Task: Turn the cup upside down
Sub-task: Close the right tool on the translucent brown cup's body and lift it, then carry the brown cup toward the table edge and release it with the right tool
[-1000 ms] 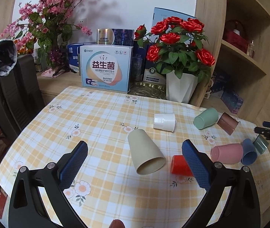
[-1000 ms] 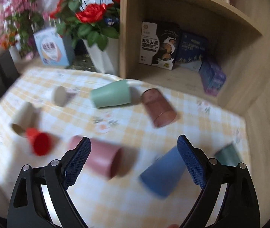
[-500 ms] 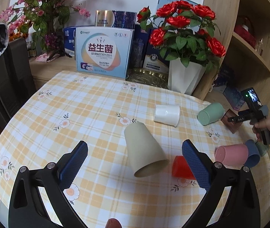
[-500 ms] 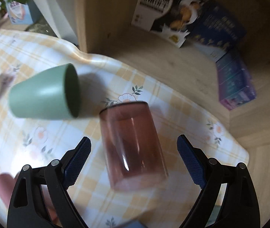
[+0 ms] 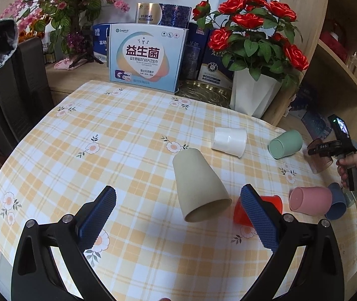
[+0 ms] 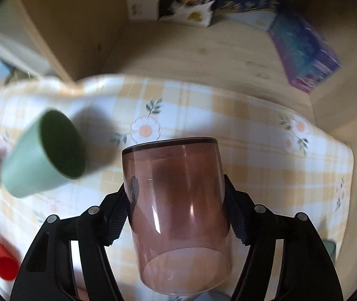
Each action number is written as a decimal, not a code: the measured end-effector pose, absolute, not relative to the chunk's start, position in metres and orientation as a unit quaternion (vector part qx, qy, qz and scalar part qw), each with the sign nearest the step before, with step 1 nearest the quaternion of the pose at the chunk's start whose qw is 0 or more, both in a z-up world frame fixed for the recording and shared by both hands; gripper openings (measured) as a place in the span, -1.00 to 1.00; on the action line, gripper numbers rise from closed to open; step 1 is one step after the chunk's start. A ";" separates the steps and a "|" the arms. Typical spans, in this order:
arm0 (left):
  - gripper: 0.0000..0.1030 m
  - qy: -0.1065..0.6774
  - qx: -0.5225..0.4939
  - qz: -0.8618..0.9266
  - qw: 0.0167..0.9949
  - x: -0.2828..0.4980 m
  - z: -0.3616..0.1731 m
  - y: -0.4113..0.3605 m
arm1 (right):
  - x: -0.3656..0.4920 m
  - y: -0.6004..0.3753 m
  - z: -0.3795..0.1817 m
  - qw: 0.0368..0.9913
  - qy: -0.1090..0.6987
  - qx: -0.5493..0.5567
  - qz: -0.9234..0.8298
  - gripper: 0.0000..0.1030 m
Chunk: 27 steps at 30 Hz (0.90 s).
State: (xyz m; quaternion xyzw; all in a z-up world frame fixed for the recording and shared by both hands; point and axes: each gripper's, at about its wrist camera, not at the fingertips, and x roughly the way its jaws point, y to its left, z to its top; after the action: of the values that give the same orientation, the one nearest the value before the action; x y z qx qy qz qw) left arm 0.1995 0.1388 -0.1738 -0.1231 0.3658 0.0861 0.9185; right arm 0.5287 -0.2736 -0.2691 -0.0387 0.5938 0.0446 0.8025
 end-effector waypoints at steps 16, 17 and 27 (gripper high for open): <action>0.88 0.362 -0.122 0.038 0.923 0.158 -0.162 0.097 | 0.313 -0.316 -0.131 0.866 0.488 0.047 0.093 0.27; 0.88 0.364 -0.122 0.034 0.923 0.156 -0.162 0.095 | 0.293 -0.313 -0.132 0.864 0.492 0.051 0.100 0.27; 0.88 0.377 -0.102 0.016 0.920 0.139 -0.164 0.073 | 0.194 -0.230 -0.231 0.785 0.582 0.138 0.162 0.27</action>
State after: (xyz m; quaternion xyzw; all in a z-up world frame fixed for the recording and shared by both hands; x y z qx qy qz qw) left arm 0.1388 0.0734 -0.1639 -0.1022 0.3770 0.0157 0.9204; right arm 0.1940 -0.2299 -0.2308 0.1383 0.5820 0.1622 0.7848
